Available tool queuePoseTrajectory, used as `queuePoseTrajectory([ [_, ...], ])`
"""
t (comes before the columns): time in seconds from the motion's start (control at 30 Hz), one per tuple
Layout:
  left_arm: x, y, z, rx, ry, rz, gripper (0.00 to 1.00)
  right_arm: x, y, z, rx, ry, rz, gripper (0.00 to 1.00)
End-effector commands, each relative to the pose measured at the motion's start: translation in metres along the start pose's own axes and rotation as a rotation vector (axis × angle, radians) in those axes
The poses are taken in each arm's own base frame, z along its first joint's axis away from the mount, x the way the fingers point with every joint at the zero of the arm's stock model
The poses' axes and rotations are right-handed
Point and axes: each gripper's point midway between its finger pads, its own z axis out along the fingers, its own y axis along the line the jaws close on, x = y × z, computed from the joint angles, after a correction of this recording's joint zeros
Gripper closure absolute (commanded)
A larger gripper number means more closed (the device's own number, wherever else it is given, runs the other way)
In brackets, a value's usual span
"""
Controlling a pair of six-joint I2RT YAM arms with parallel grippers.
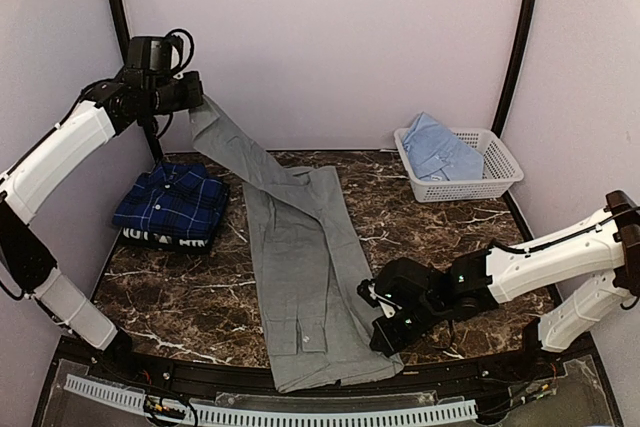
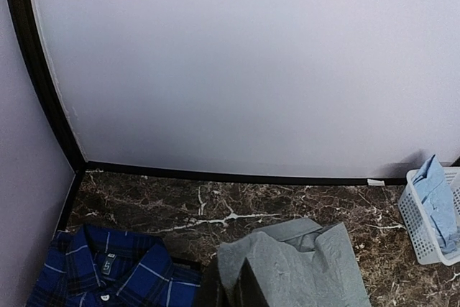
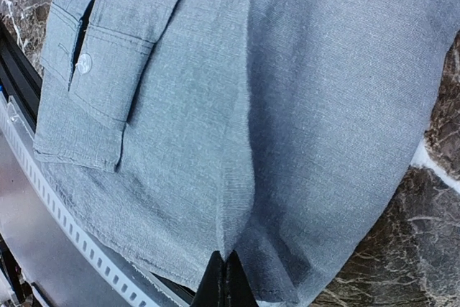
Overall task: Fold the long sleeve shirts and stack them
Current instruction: Fold the 1/3-folded shirt at the center of the board.
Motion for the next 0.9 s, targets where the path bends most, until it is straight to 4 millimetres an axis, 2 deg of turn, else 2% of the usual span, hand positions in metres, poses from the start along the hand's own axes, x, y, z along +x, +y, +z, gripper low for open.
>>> queuePoseTrajectory([
  [0.0, -0.020, 0.002, -0.026, 0.040, -0.088, -0.028, 1.00, 0.005, 0.004, -0.003, -0.024, 0.007, -0.019, 1.00],
  [0.2, 0.007, 0.003, -0.024, 0.058, -0.034, -0.040, 1.00, 0.006, 0.005, 0.000, -0.022, 0.016, -0.025, 1.00],
  [0.4, 0.022, 0.003, -0.024, 0.073, -0.003, -0.051, 1.00, 0.006, 0.005, -0.001, -0.024, 0.013, -0.025, 1.00],
  [0.67, 0.015, -0.001, -0.038, 0.127, -0.034, -0.077, 1.00, 0.007, 0.004, 0.001, -0.025, 0.018, -0.023, 1.00],
  [0.87, 0.019, -0.006, -0.043, 0.164, -0.033, -0.081, 1.00, 0.006, 0.006, -0.001, -0.034, 0.014, -0.031, 1.00],
])
